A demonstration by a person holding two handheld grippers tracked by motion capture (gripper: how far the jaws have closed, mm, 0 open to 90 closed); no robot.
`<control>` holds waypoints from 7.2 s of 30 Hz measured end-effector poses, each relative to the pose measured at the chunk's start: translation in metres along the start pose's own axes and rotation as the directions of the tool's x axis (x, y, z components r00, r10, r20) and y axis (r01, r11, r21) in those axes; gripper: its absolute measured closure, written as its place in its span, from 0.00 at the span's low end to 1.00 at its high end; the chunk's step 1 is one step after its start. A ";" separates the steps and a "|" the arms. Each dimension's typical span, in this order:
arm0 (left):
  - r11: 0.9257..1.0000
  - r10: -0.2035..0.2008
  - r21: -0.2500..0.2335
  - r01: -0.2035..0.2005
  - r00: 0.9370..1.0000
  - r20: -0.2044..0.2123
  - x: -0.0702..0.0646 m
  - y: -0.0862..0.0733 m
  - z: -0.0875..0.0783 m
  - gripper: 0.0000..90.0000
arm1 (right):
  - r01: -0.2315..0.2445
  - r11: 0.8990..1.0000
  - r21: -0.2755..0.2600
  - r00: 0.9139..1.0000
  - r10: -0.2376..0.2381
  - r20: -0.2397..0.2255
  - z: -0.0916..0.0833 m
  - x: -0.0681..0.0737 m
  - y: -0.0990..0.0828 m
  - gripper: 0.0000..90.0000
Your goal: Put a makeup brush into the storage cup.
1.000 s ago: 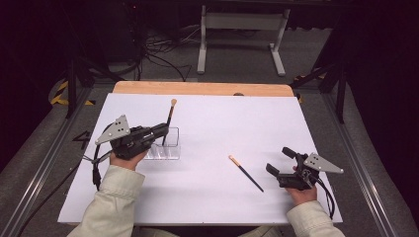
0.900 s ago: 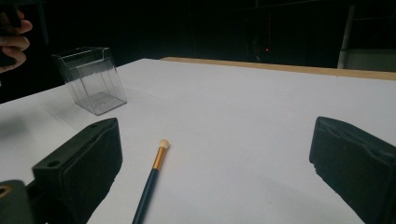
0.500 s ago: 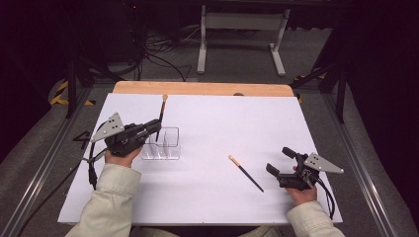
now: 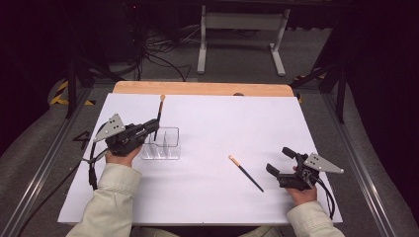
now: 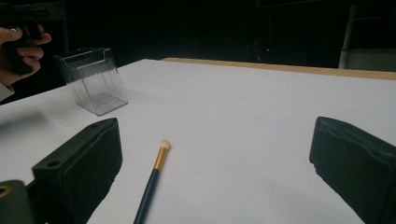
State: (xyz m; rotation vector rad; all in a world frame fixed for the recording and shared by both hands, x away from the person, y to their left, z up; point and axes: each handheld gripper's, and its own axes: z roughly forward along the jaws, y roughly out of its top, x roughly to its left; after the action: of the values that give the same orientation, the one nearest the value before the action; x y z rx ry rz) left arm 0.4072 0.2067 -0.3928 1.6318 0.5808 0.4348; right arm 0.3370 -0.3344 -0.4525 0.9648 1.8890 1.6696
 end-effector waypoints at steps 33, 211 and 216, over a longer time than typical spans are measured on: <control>0.997 -0.011 0.078 0.015 0.999 -0.047 0.002 -0.019 0.002 0.92 | -0.003 1.000 -0.003 1.000 0.003 -0.002 0.000 0.000 0.000 0.03; 0.984 -0.040 0.167 0.055 0.995 -0.092 -0.032 -0.058 -0.086 0.08 | 0.003 0.485 0.875 0.999 -0.038 0.018 0.124 0.056 0.090 0.59; 0.984 -0.039 0.171 0.054 0.995 -0.091 -0.032 -0.058 -0.086 0.08 | -0.004 0.464 0.886 0.999 -0.036 0.024 0.126 0.057 0.087 0.60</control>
State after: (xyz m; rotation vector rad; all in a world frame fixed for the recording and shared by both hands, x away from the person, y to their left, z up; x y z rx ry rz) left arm 0.3239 0.2605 -0.4370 1.7679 0.7385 0.4326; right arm 0.4088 -0.2052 -0.3826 1.2897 2.7671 0.4763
